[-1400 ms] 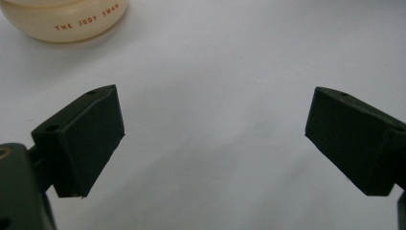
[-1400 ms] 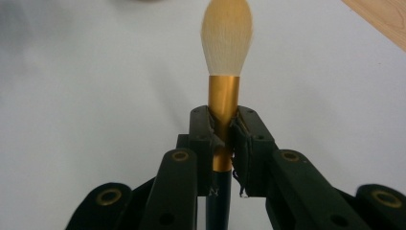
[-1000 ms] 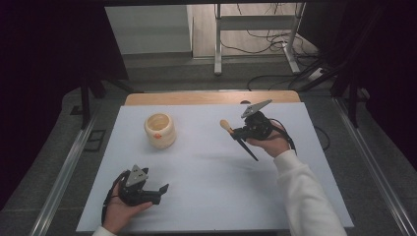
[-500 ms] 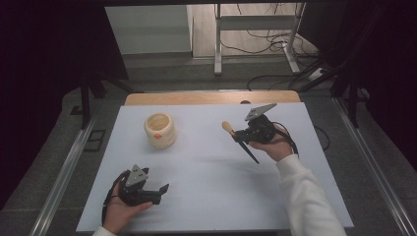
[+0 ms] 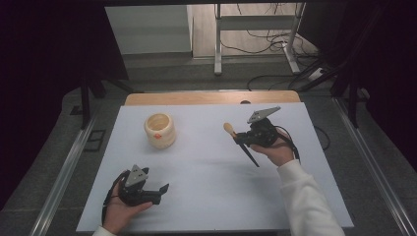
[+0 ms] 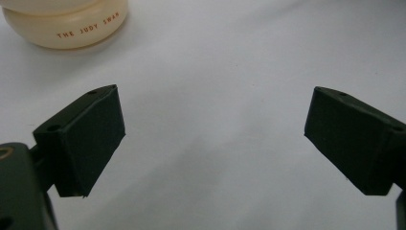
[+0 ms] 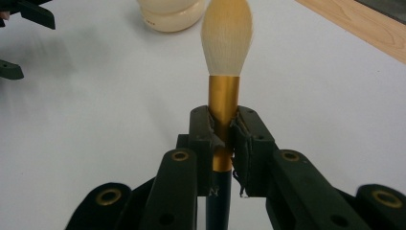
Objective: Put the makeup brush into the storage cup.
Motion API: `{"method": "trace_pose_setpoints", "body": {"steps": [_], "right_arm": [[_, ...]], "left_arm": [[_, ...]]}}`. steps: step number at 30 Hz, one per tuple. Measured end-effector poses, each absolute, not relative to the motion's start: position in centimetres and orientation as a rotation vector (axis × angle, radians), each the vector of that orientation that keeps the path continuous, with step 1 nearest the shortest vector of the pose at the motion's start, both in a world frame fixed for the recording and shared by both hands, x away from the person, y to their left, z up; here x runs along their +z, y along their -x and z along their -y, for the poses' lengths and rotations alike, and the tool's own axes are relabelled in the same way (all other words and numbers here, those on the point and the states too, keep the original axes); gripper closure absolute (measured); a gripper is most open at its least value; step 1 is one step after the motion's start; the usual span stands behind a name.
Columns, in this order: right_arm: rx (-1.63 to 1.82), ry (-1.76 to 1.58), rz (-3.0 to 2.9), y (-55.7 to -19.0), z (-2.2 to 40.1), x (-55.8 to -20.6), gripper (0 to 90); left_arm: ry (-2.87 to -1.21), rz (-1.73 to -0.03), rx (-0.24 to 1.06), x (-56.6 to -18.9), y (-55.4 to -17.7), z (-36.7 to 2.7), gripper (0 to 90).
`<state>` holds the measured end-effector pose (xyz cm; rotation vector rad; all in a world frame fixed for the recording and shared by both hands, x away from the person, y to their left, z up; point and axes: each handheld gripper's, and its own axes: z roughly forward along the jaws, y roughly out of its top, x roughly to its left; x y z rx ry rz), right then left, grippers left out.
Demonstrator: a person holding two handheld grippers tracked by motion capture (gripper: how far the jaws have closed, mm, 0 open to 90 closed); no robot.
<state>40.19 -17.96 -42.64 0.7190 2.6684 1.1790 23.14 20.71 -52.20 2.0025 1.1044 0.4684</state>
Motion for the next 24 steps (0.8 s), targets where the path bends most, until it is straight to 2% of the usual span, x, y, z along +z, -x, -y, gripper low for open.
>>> {"method": "trace_pose_setpoints", "body": {"steps": [24], "right_arm": [[1.194, -0.704, -2.66, -38.0, 16.9, -43.1, 78.8]], "left_arm": [[-1.988, -1.084, 0.458, -51.6, -23.0, -19.8, 7.6]]}}
